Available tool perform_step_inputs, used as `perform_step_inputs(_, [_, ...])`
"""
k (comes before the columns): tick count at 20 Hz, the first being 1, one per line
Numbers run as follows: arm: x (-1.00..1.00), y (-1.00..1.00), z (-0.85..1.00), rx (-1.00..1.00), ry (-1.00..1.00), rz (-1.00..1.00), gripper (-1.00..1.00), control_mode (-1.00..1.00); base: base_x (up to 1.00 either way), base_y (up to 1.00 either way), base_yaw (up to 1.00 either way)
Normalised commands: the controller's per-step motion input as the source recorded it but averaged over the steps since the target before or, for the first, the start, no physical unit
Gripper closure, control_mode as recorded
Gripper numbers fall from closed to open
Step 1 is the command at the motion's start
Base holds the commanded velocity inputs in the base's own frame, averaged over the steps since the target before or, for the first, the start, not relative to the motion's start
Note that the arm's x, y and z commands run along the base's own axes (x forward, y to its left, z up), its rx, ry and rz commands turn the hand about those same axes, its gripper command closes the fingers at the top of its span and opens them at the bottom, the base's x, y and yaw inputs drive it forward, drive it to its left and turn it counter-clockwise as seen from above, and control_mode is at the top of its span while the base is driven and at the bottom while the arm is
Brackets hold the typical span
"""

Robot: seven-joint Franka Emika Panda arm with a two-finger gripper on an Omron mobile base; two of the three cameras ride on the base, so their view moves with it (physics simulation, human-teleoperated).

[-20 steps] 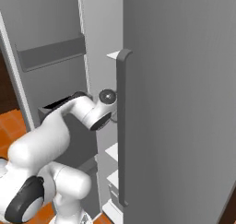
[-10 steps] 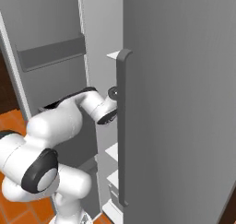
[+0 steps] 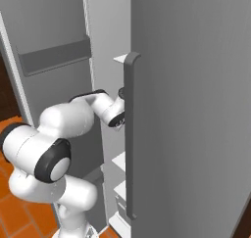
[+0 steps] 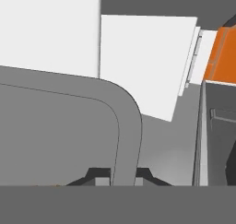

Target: Take the meat container that has the shrimp and place it on the second highest rack of the freezer. Then take the vegetable container that has the cucumber and carrot and place it on the highest rack of the freezer.

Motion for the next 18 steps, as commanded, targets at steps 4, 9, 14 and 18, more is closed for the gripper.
perform_step_inputs(4, [0.09, -0.13, 0.00, 0.00, 0.00, 0.00, 1.00, -1.00, 0.00, 0.00, 0.00])
perform_step_inputs(9, [0.01, -0.01, 0.00, 0.00, 0.00, 0.00, -1.00, -1.00, 0.00, 0.00, 0.00])
perform_step_inputs(14, [0.11, -0.02, 0.00, 0.00, 0.00, 0.00, -1.00, -1.00, 0.00, 0.00, 0.00])
perform_step_inputs(18, [0.00, 0.00, 0.00, 0.00, -0.03, 0.00, -1.00, -1.00, 0.00, 0.00, 0.00])
